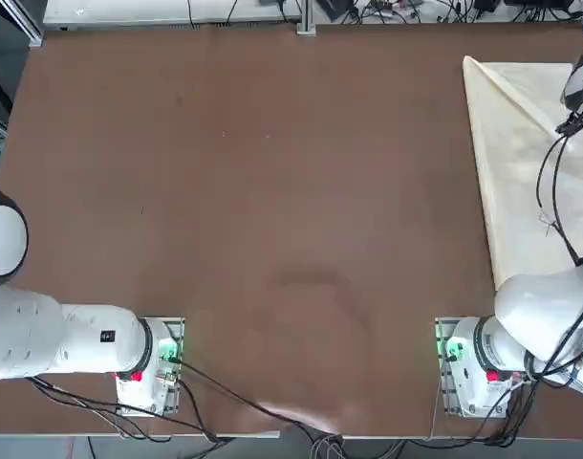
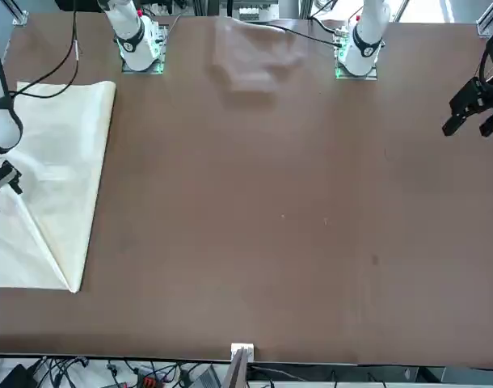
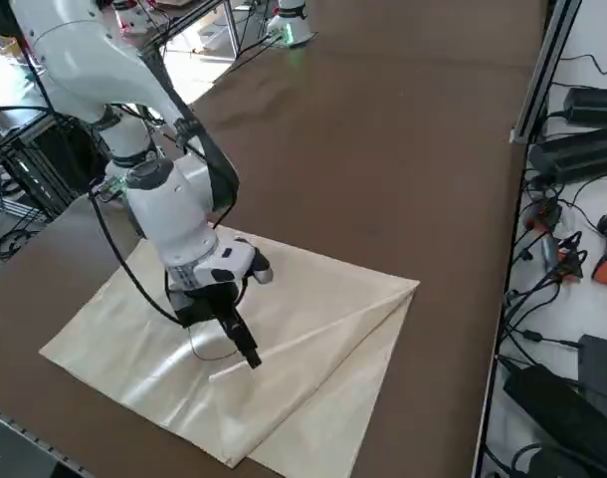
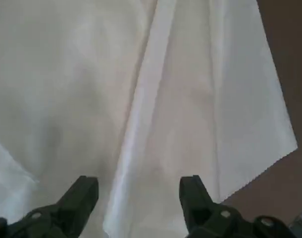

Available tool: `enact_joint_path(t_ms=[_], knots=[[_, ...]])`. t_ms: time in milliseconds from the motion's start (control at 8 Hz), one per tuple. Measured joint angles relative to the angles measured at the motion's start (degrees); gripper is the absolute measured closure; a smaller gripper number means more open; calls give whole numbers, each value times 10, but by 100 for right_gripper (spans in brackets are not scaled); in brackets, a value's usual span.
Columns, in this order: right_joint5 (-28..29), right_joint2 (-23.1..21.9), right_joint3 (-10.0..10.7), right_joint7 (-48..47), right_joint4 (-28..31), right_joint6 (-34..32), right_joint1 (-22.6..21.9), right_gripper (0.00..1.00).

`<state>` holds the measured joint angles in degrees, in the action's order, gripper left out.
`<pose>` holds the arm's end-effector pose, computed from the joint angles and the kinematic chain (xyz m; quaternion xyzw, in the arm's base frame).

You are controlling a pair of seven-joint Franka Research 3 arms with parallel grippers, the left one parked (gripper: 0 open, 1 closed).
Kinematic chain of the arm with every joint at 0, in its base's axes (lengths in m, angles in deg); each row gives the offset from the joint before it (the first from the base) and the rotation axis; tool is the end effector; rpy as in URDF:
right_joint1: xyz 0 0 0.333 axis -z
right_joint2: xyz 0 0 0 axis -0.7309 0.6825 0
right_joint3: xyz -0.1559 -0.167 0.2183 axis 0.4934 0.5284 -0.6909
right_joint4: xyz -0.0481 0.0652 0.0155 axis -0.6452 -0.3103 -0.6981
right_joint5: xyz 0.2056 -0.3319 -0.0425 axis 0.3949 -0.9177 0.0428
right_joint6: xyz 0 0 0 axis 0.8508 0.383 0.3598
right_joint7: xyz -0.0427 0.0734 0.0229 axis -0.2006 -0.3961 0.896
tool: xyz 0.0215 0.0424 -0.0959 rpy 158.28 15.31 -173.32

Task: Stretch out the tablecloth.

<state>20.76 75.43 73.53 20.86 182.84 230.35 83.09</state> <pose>0.5353 -0.3700 0.2511 0.8530 0.4962 0.0662 0.1472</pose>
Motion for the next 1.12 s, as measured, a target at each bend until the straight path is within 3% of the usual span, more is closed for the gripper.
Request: enact_joint_path(t_ms=[625,1125], knots=[[0,36,0,57,-4,22,39,0],[0,61,-9,94,-29,36,42,0]])
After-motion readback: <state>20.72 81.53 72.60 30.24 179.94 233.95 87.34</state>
